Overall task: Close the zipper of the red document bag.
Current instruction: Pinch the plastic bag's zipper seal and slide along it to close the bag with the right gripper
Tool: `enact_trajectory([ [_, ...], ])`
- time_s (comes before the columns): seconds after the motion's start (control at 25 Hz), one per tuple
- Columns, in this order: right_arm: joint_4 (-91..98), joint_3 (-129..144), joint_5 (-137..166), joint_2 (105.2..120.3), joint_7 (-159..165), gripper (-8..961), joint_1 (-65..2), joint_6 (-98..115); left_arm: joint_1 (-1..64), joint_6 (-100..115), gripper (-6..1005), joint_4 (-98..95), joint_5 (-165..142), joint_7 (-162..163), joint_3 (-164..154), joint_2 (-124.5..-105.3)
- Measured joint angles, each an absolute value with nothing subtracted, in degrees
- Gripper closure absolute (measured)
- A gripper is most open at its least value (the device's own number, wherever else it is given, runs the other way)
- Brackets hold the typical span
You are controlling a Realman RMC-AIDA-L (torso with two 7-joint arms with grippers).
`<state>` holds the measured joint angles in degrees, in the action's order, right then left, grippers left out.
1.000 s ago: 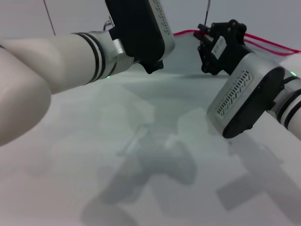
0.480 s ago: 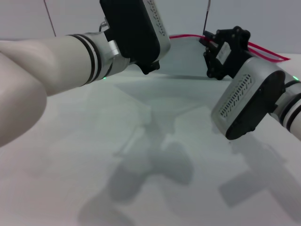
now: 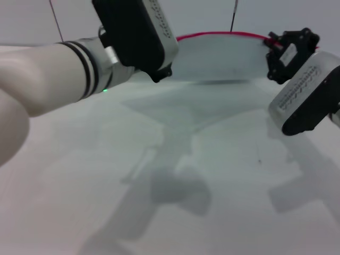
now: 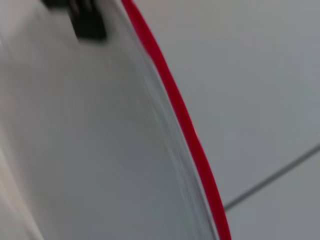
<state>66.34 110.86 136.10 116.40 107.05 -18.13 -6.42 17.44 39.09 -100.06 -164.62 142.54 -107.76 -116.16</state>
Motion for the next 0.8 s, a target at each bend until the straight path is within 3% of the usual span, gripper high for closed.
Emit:
enact_trajectory([
  [0.4, 61.76, 105.85, 135.83, 116.47, 107.33, 867, -19.25, -10.47, 13.41, 39.01, 945, -105.02, -164.62, 140.65, -104.98, -116.19],
  [0.8, 61.16, 105.53, 135.79, 116.45, 107.36, 868, -19.27, -12.96, 13.38, 39.0, 913, -105.12, -164.61, 140.36, -104.5, -116.19],
])
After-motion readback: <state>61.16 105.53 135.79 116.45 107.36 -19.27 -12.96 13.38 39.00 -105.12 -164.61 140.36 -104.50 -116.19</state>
